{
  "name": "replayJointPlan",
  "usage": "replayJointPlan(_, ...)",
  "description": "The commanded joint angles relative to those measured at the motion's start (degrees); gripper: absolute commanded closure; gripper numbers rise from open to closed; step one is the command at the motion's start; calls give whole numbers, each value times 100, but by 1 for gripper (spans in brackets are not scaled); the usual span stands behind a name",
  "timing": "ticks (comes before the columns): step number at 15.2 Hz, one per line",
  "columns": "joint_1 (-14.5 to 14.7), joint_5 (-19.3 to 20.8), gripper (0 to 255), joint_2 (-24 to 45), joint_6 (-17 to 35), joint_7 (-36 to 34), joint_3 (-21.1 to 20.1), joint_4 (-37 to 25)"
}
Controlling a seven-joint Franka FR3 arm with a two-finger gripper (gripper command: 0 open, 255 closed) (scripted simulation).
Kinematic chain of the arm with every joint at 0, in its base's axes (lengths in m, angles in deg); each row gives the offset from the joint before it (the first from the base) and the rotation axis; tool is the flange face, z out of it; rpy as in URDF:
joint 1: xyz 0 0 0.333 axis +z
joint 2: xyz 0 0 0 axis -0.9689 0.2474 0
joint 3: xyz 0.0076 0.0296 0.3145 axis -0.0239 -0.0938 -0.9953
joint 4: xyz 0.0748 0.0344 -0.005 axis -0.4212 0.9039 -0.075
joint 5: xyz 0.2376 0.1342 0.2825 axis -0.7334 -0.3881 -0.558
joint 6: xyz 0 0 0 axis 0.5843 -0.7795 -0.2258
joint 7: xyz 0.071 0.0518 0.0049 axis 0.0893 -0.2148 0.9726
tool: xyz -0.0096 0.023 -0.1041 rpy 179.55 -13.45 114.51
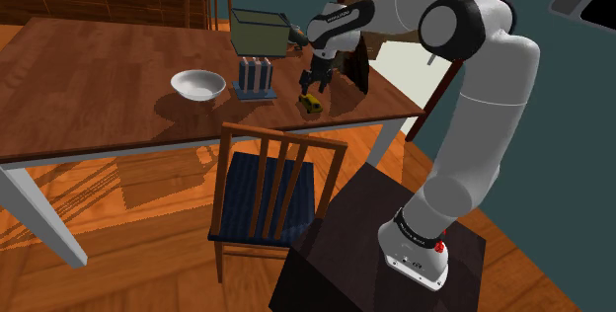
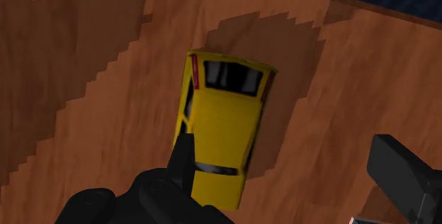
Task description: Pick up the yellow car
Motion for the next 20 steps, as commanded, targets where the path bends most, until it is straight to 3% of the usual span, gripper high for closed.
replayJointPlan(1,-134,-107,0,411,2,103,26,-347)
replayJointPlan(3,-261,-208,0,848,-41,161,31,-768)
replayJointPlan(13,-299,-310,0,1180,394,242,-30,-657)
replayJointPlan(14,-300,-310,255,1183,395,244,-30,-660)
replayJointPlan(20,-297,-309,255,1180,393,239,-31,-659)
